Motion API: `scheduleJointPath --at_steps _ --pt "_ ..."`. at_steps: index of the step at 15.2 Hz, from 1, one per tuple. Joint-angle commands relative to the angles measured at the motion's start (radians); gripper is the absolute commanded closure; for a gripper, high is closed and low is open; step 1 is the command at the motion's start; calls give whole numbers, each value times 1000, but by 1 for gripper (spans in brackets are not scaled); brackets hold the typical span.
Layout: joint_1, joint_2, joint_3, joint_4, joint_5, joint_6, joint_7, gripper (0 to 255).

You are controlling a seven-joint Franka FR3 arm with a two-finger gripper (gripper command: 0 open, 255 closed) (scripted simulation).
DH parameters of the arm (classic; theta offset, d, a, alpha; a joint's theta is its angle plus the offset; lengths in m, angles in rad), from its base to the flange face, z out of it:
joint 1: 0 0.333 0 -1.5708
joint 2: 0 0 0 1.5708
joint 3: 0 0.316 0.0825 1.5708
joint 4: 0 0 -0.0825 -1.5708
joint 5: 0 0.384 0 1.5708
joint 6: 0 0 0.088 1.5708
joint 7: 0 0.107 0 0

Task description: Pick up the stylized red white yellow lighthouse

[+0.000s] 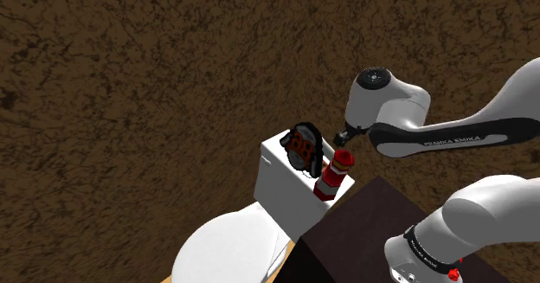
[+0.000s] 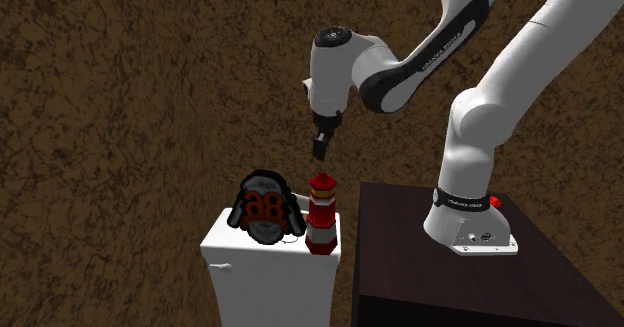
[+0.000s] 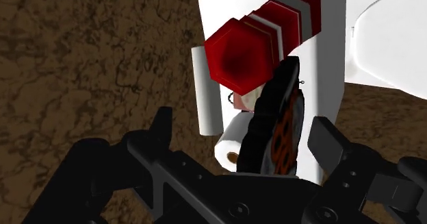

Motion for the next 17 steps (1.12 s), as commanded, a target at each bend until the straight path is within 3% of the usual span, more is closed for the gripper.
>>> scheduleJointPath --at_steps 1,5,8,15,17 --pt "-69 64 52 -28 -102 67 111 0" --pt "-244 250 179 -6 -384 118 396 0" --pt "-335 414 230 39 -619 71 619 0" --pt "-346 575 223 77 -788 35 783 0" --pt "-345 588 221 81 -800 31 795 0"
